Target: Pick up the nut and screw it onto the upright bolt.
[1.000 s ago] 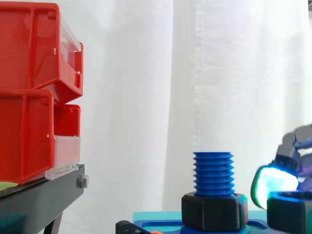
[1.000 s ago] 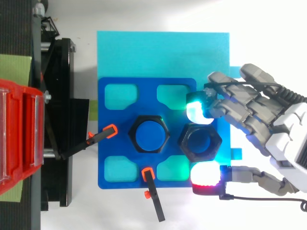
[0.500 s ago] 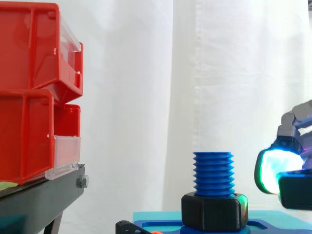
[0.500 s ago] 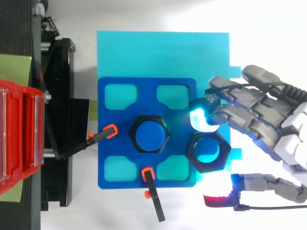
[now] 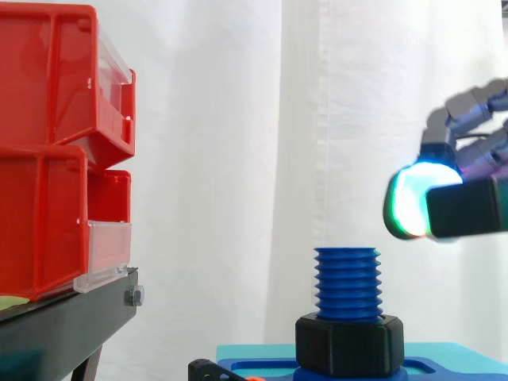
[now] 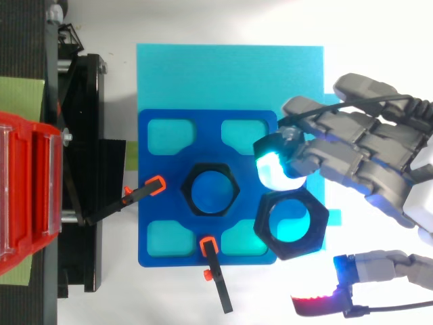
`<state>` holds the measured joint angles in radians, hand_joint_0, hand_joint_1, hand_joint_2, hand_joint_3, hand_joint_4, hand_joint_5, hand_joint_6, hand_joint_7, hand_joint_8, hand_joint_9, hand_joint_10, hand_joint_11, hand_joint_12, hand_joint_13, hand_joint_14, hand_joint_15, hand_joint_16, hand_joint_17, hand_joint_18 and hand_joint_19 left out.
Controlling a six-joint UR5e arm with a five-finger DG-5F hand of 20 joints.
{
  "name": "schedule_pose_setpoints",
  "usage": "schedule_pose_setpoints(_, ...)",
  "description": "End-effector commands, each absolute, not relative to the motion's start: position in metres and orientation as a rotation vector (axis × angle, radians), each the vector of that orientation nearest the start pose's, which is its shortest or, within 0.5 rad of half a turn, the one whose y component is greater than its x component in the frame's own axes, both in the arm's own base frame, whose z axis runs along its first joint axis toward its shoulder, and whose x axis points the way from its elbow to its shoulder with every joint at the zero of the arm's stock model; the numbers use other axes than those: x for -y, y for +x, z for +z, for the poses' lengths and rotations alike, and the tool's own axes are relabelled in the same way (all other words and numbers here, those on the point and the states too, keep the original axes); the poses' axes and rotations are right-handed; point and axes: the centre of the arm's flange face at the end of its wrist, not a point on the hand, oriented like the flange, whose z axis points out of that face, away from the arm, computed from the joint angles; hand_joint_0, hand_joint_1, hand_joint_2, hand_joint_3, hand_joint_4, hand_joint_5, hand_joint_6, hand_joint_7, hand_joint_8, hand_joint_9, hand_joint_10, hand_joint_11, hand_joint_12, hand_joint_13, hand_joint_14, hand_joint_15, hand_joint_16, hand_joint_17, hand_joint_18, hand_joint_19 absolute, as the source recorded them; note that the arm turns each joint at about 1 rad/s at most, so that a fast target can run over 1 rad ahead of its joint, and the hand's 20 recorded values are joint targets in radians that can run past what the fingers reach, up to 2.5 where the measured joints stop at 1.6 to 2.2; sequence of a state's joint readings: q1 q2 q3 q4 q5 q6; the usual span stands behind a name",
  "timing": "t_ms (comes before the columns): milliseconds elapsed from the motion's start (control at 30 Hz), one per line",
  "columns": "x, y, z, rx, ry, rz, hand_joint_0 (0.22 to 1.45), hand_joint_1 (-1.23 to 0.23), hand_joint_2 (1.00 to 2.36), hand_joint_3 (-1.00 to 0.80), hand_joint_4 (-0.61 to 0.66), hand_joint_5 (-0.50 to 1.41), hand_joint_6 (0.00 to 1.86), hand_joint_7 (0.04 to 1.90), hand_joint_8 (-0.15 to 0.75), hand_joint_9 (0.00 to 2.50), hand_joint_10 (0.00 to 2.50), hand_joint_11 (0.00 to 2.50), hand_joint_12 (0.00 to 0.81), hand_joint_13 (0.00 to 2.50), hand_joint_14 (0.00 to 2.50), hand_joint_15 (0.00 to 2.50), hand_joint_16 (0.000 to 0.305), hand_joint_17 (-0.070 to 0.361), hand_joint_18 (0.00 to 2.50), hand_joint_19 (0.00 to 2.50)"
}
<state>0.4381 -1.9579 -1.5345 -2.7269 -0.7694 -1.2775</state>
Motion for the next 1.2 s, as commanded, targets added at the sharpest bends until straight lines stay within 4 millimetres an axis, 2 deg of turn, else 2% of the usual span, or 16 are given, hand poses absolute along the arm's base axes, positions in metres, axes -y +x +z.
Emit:
schedule_pose_setpoints(0, -0.065, 0.643, 0.339, -1.428, 0.498, 0.033, 0.5, -0.62, 1.0, -0.5, 0.28, -0.17, 0.5, 1.17, 0.26, 0.51, 0.0, 0.0, 0.245, 0.67, 0.0, 0.0, 0.025, 0.055, 0.47, 0.0)
schedule_pose_setpoints(33, -0.065, 0.643, 0.339, -1.428, 0.498, 0.033, 0.5, -0.62, 1.0, -0.5, 0.28, -0.17, 0.5, 1.17, 0.26, 0.51, 0.0, 0.0, 0.245, 0.67, 0.0, 0.0, 0.025, 0.055, 0.47, 0.0)
schedule_pose_setpoints(167, -0.052, 0.655, 0.362, -1.438, 0.449, 0.082, 0.5, -0.61, 1.0, -0.5, 0.27, -0.17, 0.5, 1.17, 0.259, 0.51, 0.0, 0.0, 0.245, 0.67, 0.0, 0.0, 0.025, 0.055, 0.47, 0.0)
schedule_pose_setpoints(500, -0.041, 0.669, 0.37, -1.359, 0.394, 0.166, 0.5, -0.61, 1.0, -0.5, 0.27, -0.17, 0.5, 1.16, 0.263, 0.51, 0.0, 0.0, 0.244, 0.67, 0.0, 0.0, 0.025, 0.055, 0.47, 0.0)
schedule_pose_setpoints(633, -0.04, 0.675, 0.356, -1.368, 0.376, 0.164, 0.5, -0.61, 1.0, -0.5, 0.28, -0.17, 0.5, 1.17, 0.261, 0.52, 0.0, 0.0, 0.246, 0.67, 0.0, 0.0, 0.025, 0.055, 0.47, 0.0)
schedule_pose_setpoints(900, -0.029, 0.679, 0.352, -1.365, 0.362, 0.17, 0.5, -0.61, 1.0, -0.5, 0.27, -0.17, 0.5, 1.17, 0.261, 0.53, 0.0, 0.0, 0.245, 0.67, 0.0, 0.0, 0.025, 0.056, 0.47, 0.0)
schedule_pose_setpoints(933, -0.026, 0.684, 0.339, -1.383, 0.346, 0.176, 0.5, -0.61, 1.0, -0.5, 0.28, -0.17, 0.5, 1.17, 0.261, 0.53, 0.0, 0.0, 0.243, 0.66, 0.0, 0.0, 0.025, 0.056, 0.47, 0.0)
schedule_pose_setpoints(1000, -0.021, 0.686, 0.333, -1.387, 0.346, 0.172, 0.5, -0.61, 1.0, -0.5, 0.27, -0.17, 0.5, 1.17, 0.264, 0.53, 0.0, 0.0, 0.246, 0.66, 0.0, 0.0, 0.025, 0.056, 0.47, 0.0)
schedule_pose_setpoints(1167, -0.014, 0.688, 0.333, -1.372, 0.348, 0.176, 0.5, -0.61, 1.0, -0.5, 0.27, -0.17, 0.5, 1.17, 0.263, 0.54, 0.0, 0.0, 0.245, 0.66, 0.0, 0.0, 0.025, 0.056, 0.47, 0.0)
